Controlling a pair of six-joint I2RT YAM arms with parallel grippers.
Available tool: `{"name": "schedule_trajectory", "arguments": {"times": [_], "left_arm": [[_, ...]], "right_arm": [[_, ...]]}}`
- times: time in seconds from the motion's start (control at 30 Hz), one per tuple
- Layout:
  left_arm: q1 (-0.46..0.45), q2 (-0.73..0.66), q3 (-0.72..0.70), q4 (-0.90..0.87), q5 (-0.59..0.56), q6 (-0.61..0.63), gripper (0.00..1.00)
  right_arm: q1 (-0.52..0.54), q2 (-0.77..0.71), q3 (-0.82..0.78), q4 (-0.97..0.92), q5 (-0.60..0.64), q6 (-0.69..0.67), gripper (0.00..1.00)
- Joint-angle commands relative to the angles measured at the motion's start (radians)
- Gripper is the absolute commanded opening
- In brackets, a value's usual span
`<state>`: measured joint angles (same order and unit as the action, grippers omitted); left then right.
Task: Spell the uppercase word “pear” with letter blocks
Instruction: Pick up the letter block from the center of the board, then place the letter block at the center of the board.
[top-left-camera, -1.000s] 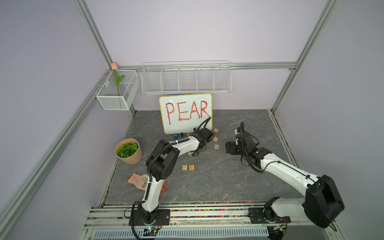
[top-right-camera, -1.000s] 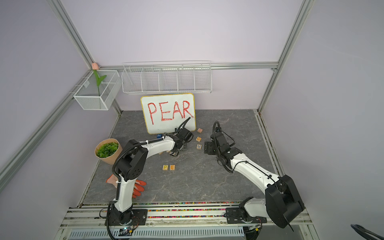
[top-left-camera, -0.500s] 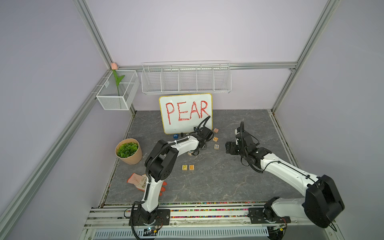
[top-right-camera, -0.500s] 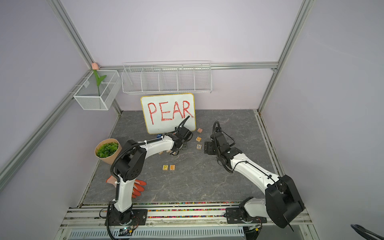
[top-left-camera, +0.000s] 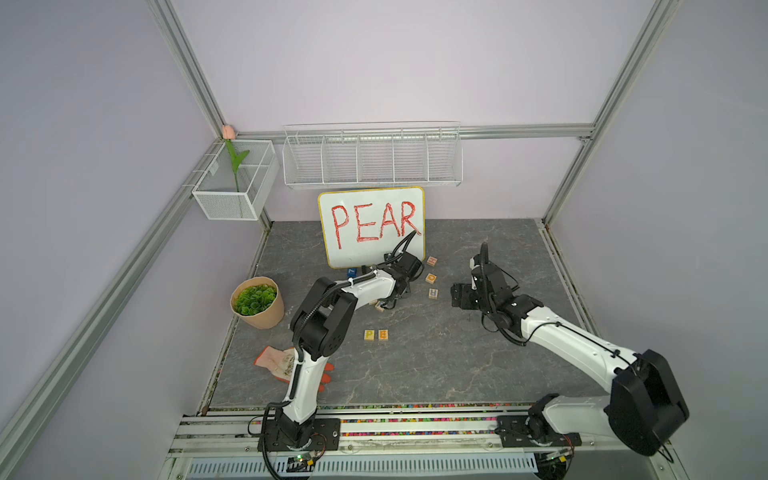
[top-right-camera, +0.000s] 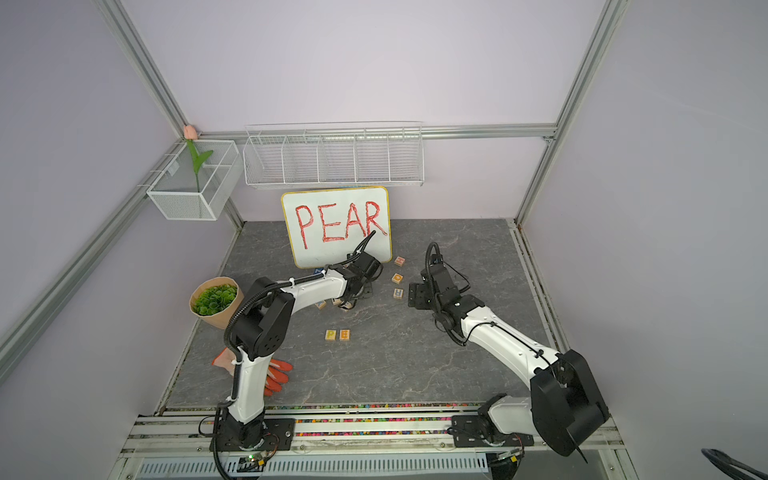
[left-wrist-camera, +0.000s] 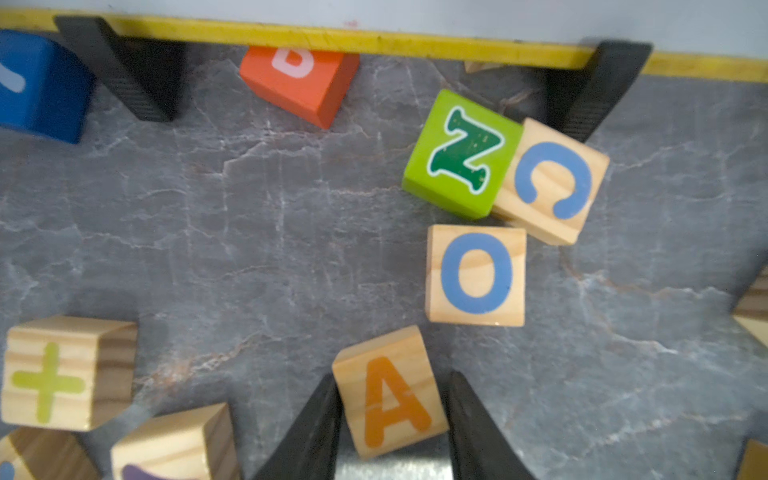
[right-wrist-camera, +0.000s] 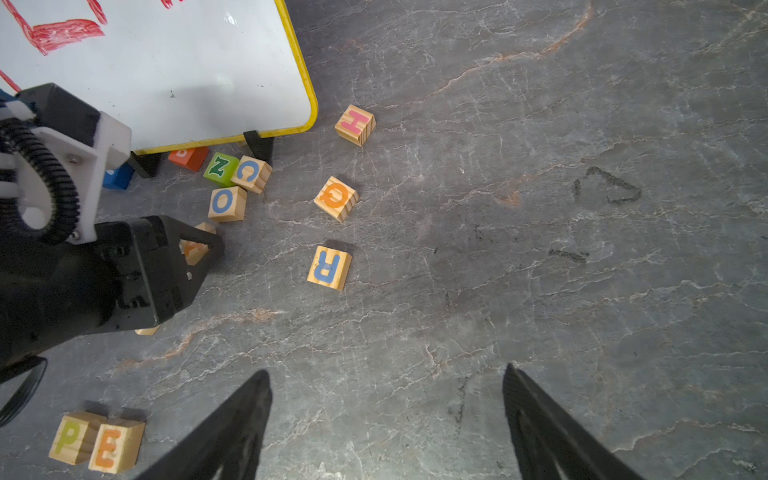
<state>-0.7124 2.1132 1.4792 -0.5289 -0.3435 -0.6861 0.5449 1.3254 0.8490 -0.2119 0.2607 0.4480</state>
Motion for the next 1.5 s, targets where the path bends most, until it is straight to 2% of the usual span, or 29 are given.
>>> {"name": "schedule_trajectory", "arguments": {"times": [0.0, 0.2, 0.47, 0.57, 0.7, 0.87, 1.13, 1.47], "left_arm": [[-0.002, 0.013, 0.013, -0.003, -0.003, -0.003, 0.37], [-0.002, -0.052, -0.029, 0.020, -0.006, 0.023, 0.30], [-0.062, -0.237, -0.149, -0.006, -0.007, 0.092, 0.29], [-0.096, -0.305, -0.210, -0.031, 0.011, 0.081, 0.29], [-0.132, -0.396, -0.327, -0.007, 0.098, 0.059, 0.29], [-0.178, -0.483, -0.438, -0.022, 0.101, 0.003, 0.29], [-0.220, -0.512, -0.531, 0.046, 0.155, -0.045, 0.29], [-0.231, -0.492, -0.563, 0.070, 0.163, -0.064, 0.29]], "right_arm": [[-0.004, -0.006, -0.007, 0.002, -0.003, -0.003, 0.89], [-0.004, -0.007, -0.005, 0.006, -0.009, -0.002, 0.89], [-0.004, -0.009, -0.008, 0.020, -0.030, 0.005, 0.89], [-0.004, -0.014, -0.009, 0.020, -0.039, 0.009, 0.89], [-0.002, -0.029, -0.016, 0.019, -0.040, 0.011, 0.89], [-0.001, -0.066, -0.040, 0.013, -0.034, 0.015, 0.89], [0.001, -0.118, -0.062, -0.009, -0.021, 0.017, 0.89], [0.003, -0.151, -0.085, -0.015, -0.014, 0.027, 0.89]]}}
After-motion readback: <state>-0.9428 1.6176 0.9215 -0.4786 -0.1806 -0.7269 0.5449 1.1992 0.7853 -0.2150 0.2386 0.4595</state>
